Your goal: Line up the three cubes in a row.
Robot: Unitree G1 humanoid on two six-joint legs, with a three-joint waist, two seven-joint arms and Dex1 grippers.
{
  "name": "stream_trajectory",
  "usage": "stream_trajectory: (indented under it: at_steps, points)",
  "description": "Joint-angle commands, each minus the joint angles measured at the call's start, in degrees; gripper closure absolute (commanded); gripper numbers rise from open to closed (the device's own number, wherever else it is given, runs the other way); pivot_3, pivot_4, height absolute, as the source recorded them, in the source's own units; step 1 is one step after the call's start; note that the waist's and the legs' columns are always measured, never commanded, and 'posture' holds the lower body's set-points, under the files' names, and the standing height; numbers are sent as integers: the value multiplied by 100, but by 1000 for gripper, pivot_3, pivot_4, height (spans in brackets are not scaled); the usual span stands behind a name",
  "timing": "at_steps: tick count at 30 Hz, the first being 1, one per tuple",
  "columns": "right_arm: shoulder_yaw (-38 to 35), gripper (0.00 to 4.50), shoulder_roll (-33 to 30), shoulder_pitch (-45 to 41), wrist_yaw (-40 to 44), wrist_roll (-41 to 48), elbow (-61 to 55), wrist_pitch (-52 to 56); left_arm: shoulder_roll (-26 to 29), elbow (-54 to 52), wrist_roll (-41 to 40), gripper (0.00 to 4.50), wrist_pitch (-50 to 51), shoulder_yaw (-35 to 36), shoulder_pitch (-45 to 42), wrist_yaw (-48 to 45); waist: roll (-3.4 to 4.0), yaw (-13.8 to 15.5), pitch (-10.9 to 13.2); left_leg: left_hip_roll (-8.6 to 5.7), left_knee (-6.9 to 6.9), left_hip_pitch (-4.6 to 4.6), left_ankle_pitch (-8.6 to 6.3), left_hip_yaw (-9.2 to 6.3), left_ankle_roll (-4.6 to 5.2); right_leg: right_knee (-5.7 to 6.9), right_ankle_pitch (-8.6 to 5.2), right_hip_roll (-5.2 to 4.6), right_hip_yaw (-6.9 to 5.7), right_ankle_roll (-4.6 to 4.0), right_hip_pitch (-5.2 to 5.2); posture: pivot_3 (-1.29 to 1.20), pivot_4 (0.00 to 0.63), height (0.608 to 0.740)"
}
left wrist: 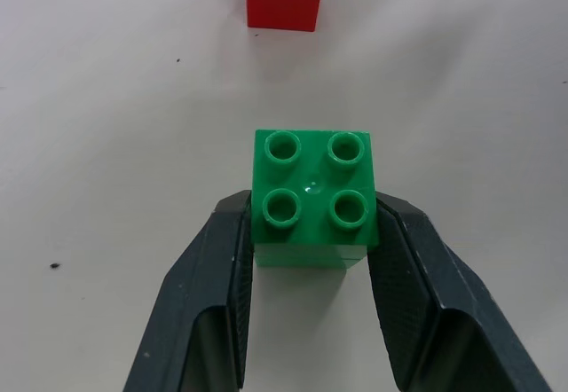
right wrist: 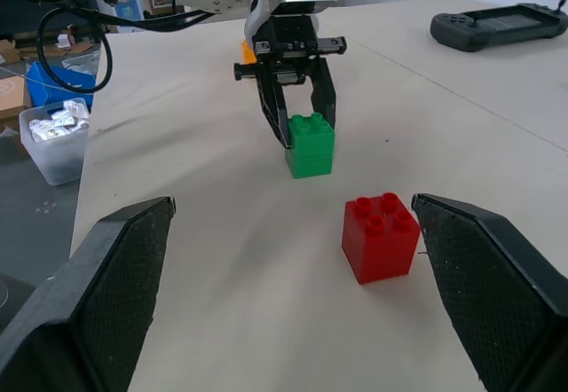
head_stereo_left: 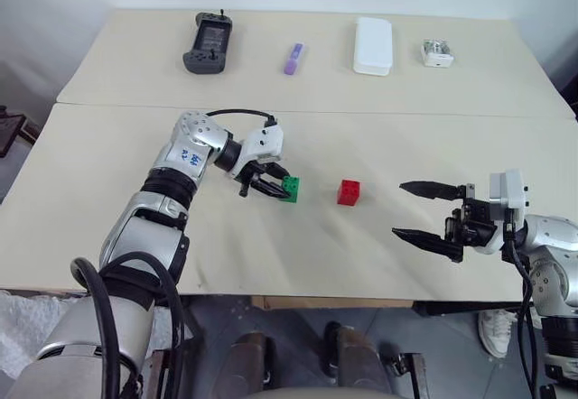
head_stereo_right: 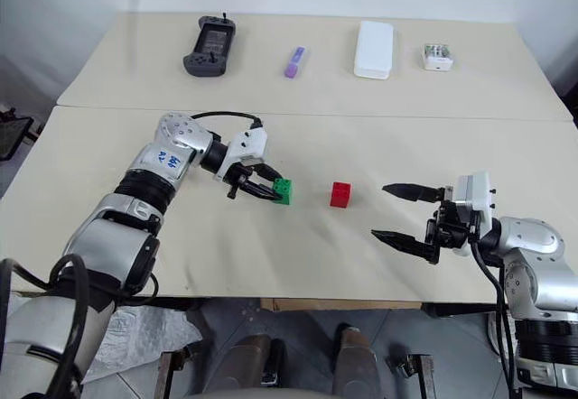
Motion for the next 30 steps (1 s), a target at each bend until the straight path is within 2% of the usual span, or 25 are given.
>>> stream_trajectory:
  at_steps: [1, 16, 18, 20, 24, 28, 30]
  points:
    - [-179, 0, -7, 154, 20, 88, -144, -112, -75, 93, 42, 3024, -43, -3, -182, 93, -2, 13, 0, 1, 1, 0, 0, 0, 1, -1, 1, -2, 0, 2, 2, 0, 150, 740]
    - [-113, 0, 44, 225, -18, 11, -67, -233, -364, 422, 117, 3024, 61, 39, -343, 343, -2, 11, 0, -1, 2, 0, 0, -1, 6, -1, 3, -5, 3, 5, 3, 0, 150, 740]
    - [-108, 0, 59, 230, -16, 5, -47, -238, -363, 365, -17, 2298, 149, 149, -304, 286, -2, 7, 0, -2, 3, 0, 0, -1, 6, -1, 3, -4, 3, 5, 3, 0, 150, 740]
    - [-87, 0, 81, 213, -13, -2, -31, -241, -322, 262, -171, 1785, 188, 283, -269, 178, -3, -3, 1, -2, 3, -1, 0, 0, 6, -1, 3, -4, 3, 5, 2, 0, 150, 740]
    - [47, 0, 218, -5, 13, 5, 23, -225, 17, -145, -655, 552, 316, 742, -92, -177, -3, -27, 1, 8, 2, 0, 0, 1, 6, -1, 3, -3, 3, 5, 1, 0, 150, 740]
    - [159, 0, 336, -278, 7, 64, 110, -121, 590, -1089, -1042, 552, 388, 981, 560, -649, -1, -105, 0, 21, 0, 6, 0, 4, 5, 0, 3, 0, 3, 5, -1, 0, 150, 740]
    - [275, 0, 377, -489, 29, 190, 109, 166, 964, -1917, -1426, 552, 536, 1348, 1169, -596, -1, -154, 0, 29, -2, 8, 0, 1, 5, 2, 3, 0, 3, 4, -5, 0, 150, 740]
